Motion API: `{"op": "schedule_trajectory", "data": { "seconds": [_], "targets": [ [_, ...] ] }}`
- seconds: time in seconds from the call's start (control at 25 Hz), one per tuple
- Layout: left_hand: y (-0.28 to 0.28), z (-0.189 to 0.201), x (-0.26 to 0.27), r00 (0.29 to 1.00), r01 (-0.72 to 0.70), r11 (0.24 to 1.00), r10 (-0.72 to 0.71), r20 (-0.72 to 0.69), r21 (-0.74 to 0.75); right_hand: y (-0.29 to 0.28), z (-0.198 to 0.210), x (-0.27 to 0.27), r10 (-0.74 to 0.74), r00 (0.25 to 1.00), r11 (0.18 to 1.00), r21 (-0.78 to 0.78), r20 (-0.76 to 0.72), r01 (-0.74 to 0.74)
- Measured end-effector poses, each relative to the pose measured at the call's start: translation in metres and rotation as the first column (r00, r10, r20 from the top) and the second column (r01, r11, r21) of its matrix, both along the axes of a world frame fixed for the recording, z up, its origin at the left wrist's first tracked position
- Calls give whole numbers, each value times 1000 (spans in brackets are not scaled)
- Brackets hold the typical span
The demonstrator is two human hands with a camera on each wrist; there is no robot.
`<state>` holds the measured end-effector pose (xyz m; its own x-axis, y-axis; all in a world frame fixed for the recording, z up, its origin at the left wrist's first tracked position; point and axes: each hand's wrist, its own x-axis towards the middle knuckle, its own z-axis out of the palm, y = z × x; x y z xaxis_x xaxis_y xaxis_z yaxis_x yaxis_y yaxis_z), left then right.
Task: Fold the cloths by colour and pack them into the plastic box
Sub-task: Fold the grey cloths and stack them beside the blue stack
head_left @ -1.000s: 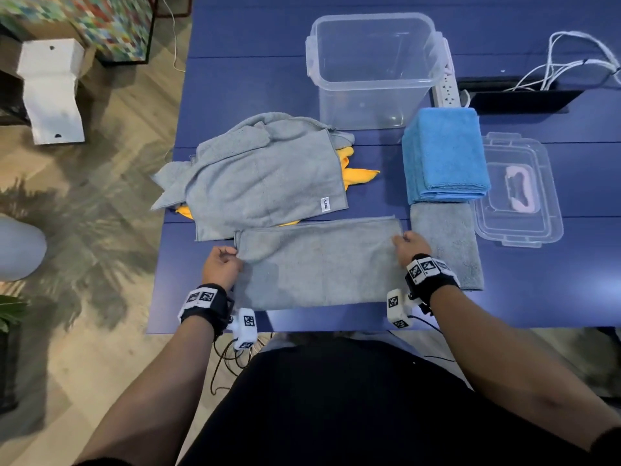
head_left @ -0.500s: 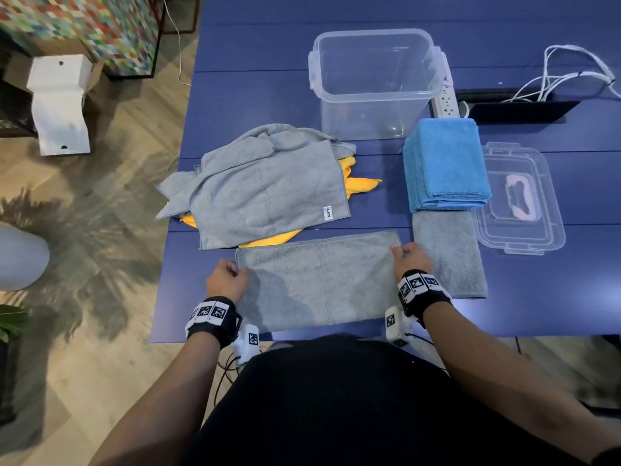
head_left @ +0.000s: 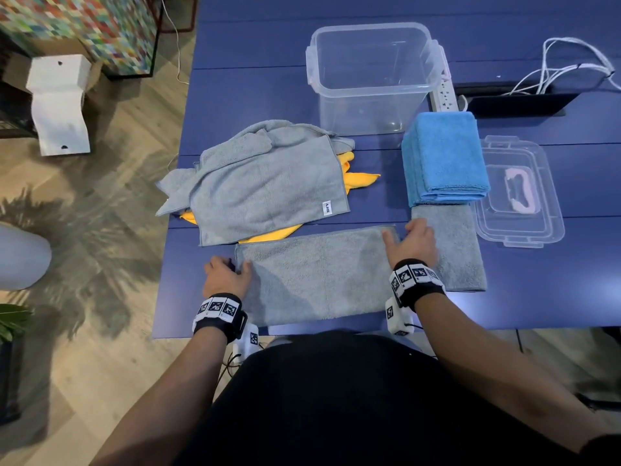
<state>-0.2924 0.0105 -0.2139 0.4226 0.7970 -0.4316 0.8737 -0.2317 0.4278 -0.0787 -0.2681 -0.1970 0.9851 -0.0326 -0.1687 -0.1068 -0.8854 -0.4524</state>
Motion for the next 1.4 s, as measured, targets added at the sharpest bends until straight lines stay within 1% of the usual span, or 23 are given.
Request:
{"op": "schedule_trajectory", "data": {
  "seconds": [0.04, 0.12, 0.16, 0.2, 0.32, 0.4, 0.48, 0.56, 0.6, 0.68, 0.8, 0.88, 0.96, 1.0, 1.04, 1.08, 1.12, 1.16, 1.2, 1.24, 1.28, 1.32, 1.4],
  "targets": [
    [0, -1, -2, 998, 23, 1000, -23, -53, 4, 3, 2, -1, 45, 999, 999, -1, -13, -45],
    [-2, -3, -2, 983, 133, 991, -130, -128, 12, 10, 0, -6, 146, 969, 989, 18, -198, -145],
    [-3, -4, -1, 975, 186, 982, -183, -129, 18, 10, -5, -11, 197, 937, 980, 37, -290, -195],
    [-3, -3, 1, 973, 209, 978, -206, -106, 16, 9, -10, -14, 239, 913, 971, 63, -330, -232],
    [0, 4, 3, 992, 125, 992, -126, -16, -34, 5, -18, -14, 305, 900, 952, 101, -310, -288],
    [0, 5, 1, 996, 85, 996, -83, 39, -42, 5, -14, -8, 314, 886, 948, 54, -340, -315],
    [-2, 8, -2, 994, 90, 995, -87, 71, -40, 8, -7, -5, 294, 878, 945, -21, -377, -326],
    [-5, 9, 0, 993, 73, 996, -67, 100, -59, 12, -1, -6, 290, 884, 947, -23, -367, -320],
    [-6, 11, 3, 991, 66, 995, -57, 119, -73, 17, 2, -7, 292, 891, 952, 23, -349, -304],
    [-12, 17, 13, 983, 78, 992, -60, 172, -99, 27, 6, -12, 304, 893, 948, 199, -330, -249],
    [-33, 29, 31, 963, 162, 977, -126, 237, -137, 49, 14, -26, 395, 809, 854, 498, -435, -148],
    [-48, 38, 43, 955, 220, 941, -155, 254, -255, 64, 19, -38, 458, 702, 809, 583, -546, -74],
    [-57, 42, 52, 940, 251, 825, -83, 332, -506, 76, 23, -52, 498, 593, 813, 578, -633, -66],
    [-57, 42, 55, 936, 277, 754, -71, 345, -596, 80, 23, -58, 512, 563, 824, 555, -648, -112],
    [-55, 40, 56, 929, 317, 718, -103, 356, -619, 83, 20, -62, 524, 555, 833, 524, -646, -176],
    [-51, 37, 58, 912, 370, 735, -174, 371, -567, 85, 19, -66, 529, 560, 843, 470, -638, -262],
    [-44, 33, 60, 886, 421, 793, -256, 386, -440, 86, 17, -68, 533, 572, 845, 428, -623, -320],
    [-36, 32, 62, 861, 449, 854, -335, 382, -263, 86, 17, -69, 534, 593, 845, 393, -603, -362],
    [-26, 26, 64, 846, 450, 888, -388, 366, -98, 86, 15, -70, 541, 623, 841, 363, -565, -401],
    [-17, 24, 68, 832, 467, 884, -445, 330, 15, 86, 15, -70, 539, 651, 842, 327, -535, -428],
    [-8, 20, 73, 812, 513, 854, -514, 276, 81, 86, 16, -71, 535, 674, 844, 293, -508, -449],
    [-3, 15, 79, 779, 590, 801, -598, 187, 103, 87, 18, -71, 521, 684, 852, 269, -510, -448],
    [4, 9, 95, 661, 746, 658, -751, 12, 105, 85, 16, -70, 478, 679, 876, 243, -557, -418]
  ]
}}
